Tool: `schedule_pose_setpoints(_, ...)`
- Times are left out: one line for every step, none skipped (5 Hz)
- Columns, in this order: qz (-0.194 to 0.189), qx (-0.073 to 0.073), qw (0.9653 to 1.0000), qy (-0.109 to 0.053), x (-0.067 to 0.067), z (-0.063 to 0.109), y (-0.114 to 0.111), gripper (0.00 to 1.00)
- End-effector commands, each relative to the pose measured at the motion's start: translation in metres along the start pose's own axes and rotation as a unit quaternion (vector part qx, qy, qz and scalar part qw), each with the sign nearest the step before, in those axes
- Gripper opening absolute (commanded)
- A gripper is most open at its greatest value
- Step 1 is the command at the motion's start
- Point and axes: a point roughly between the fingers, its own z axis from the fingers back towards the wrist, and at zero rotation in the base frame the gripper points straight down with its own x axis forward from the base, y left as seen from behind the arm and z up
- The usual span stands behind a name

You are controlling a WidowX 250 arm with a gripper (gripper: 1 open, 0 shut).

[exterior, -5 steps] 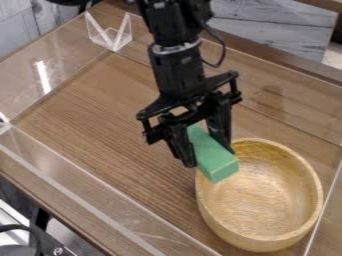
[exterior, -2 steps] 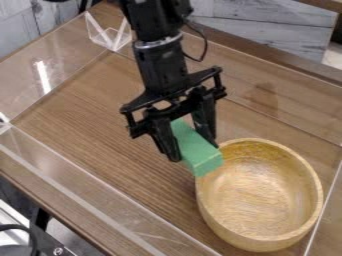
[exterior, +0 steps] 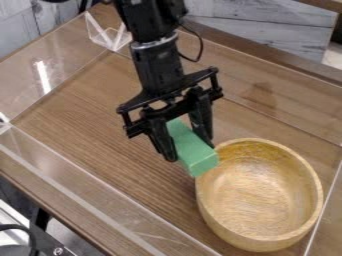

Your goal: Remove the green block from inside the brown bowl and put it on the table

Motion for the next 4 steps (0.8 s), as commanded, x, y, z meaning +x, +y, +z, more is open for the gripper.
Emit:
schedule_pose_setpoints(-0.005,-0.011,0.9999,-0.002,0.0030,0.0061,-0.0028,0.00)
schedule_pose_setpoints(-0.009,-0.008,0.9999,0.003,0.0048,0.0055,-0.0022,0.00)
schedule_pose_setpoints(-0.014,-0.005,0.9999,0.007,0.0064,0.0055,-0.0019,0.00)
schedule_pose_setpoints(-0.019,-0.001,0.9998,0.011,0.0083,0.0058,-0.0018,0.00)
